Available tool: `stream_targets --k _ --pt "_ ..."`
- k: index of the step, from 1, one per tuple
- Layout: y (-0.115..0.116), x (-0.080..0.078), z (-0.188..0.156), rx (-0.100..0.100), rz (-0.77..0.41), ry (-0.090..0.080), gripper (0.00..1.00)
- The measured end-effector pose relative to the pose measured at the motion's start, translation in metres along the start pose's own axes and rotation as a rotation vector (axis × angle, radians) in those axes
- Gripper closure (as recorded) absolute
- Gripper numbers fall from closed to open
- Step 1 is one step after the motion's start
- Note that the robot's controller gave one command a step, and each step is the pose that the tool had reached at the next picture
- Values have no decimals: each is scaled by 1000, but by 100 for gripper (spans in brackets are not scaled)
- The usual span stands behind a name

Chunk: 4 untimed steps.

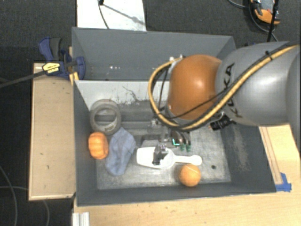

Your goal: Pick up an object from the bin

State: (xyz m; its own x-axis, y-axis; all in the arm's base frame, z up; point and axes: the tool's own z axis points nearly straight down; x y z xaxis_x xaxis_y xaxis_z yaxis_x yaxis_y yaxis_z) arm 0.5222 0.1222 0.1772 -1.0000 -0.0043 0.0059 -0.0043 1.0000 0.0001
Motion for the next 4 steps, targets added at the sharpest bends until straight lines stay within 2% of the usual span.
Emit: stream_targets --k 1,2,3,4 --pt "-1 -2 -4 -1 5 -8 0" --pt "-22 11 70 -3 -7 -14 0" --pt "-21 8 65 -4 -8 -23 0" --pt "-28 43 67 -1 164 -6 0"
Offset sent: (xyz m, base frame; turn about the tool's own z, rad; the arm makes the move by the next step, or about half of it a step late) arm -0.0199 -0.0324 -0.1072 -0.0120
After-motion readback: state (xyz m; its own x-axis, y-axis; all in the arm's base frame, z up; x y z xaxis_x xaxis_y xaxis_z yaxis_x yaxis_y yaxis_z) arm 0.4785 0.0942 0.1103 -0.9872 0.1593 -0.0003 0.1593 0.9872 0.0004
